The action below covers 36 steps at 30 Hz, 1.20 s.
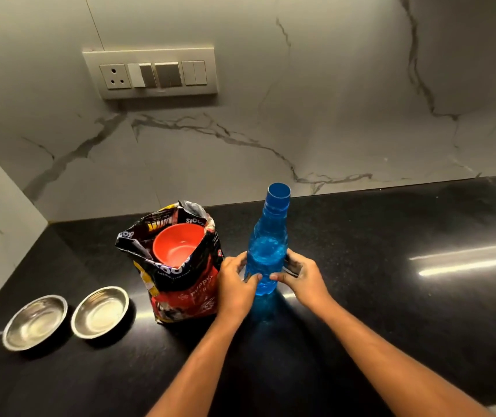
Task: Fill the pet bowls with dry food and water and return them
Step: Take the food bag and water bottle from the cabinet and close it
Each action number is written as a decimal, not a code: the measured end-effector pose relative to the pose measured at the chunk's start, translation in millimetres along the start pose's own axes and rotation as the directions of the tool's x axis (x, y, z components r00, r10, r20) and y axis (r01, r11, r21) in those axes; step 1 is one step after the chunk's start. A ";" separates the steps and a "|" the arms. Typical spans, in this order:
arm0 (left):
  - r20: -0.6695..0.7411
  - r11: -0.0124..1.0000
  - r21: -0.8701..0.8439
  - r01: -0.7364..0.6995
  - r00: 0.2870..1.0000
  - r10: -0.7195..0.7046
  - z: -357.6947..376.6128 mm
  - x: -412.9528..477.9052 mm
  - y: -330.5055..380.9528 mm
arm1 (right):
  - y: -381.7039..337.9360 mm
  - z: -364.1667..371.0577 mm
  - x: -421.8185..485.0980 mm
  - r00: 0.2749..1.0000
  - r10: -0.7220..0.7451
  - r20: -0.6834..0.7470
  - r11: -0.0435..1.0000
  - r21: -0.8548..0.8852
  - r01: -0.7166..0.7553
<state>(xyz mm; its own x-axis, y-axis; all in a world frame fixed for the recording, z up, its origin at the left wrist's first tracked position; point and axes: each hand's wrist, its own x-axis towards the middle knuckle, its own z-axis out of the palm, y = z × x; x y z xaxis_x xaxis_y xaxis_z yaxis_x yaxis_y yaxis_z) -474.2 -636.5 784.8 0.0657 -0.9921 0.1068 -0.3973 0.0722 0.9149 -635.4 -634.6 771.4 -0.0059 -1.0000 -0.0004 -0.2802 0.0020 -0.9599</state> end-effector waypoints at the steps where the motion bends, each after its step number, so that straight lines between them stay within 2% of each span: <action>1: -0.007 1.000 0.005 0.005 1.000 -0.005 0.9 -0.2 -0.5 | -1.7 0.2 1.5 1.000 0.009 0.004 1.000 -0.007 -0.009; 6: 0.007 0.999 0.031 0.017 1.000 -0.018 0.7 -1.6 -1.6 | -7.1 -0.9 1.1 0.999 -0.008 0.031 0.996 -0.084 0.010; 15: 0.102 0.998 -0.012 0.067 0.993 -0.065 -6.9 -16.0 7.3 | -12.9 1.2 -17.7 0.997 -0.008 -0.073 0.992 -0.129 -0.002; 18: 0.029 0.995 0.007 0.095 0.995 -0.095 -11.3 -31.9 10.3 | -19.2 2.8 -28.0 0.992 -0.016 -0.123 0.993 -0.122 0.001; 20: -0.014 0.999 0.035 0.038 0.999 -0.038 -12.5 -43.3 12.4 | -25.1 3.6 -37.3 0.978 -0.048 -0.204 0.997 -0.072 0.034; 25: 0.107 0.978 -0.018 -0.210 0.972 0.210 -11.3 -60.4 45.7 | -66.5 0.3 -69.2 0.907 -0.138 -0.399 0.981 0.070 0.180; 28: 0.139 0.916 -0.098 -0.389 0.906 0.400 -8.3 -62.8 90.2 | -104.3 -17.1 -84.9 0.831 -0.183 -0.526 0.940 0.155 0.305; 30: 0.161 0.880 -0.140 -0.454 0.866 0.473 -7.6 -63.0 117.0 | -127.6 -26.0 -95.1 0.791 -0.167 -0.589 0.891 0.252 0.376; 31: 0.152 0.843 -0.192 -0.503 0.833 0.532 -4.2 -66.3 147.1 | -149.9 -47.1 -105.3 0.744 -0.202 -0.637 0.857 0.253 0.449; 33: 0.145 0.787 -0.221 -0.577 0.778 0.611 -3.6 -66.1 175.6 | -171.5 -61.5 -113.8 0.698 -0.214 -0.683 0.808 0.279 0.520; 36: 0.066 0.650 -0.287 -0.704 0.663 0.746 -3.0 -82.0 247.8 | -216.6 -106.5 -134.7 0.581 -0.311 -0.752 0.711 0.222 0.667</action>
<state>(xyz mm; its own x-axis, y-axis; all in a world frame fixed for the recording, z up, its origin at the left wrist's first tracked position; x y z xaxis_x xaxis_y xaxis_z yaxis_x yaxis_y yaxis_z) -575.3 -536.9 1003.9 -0.3134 -0.6102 0.7276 -0.0420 0.7744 0.6314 -676.2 -499.7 1009.2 -0.6384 -0.5777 0.5086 0.0099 -0.6669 -0.7451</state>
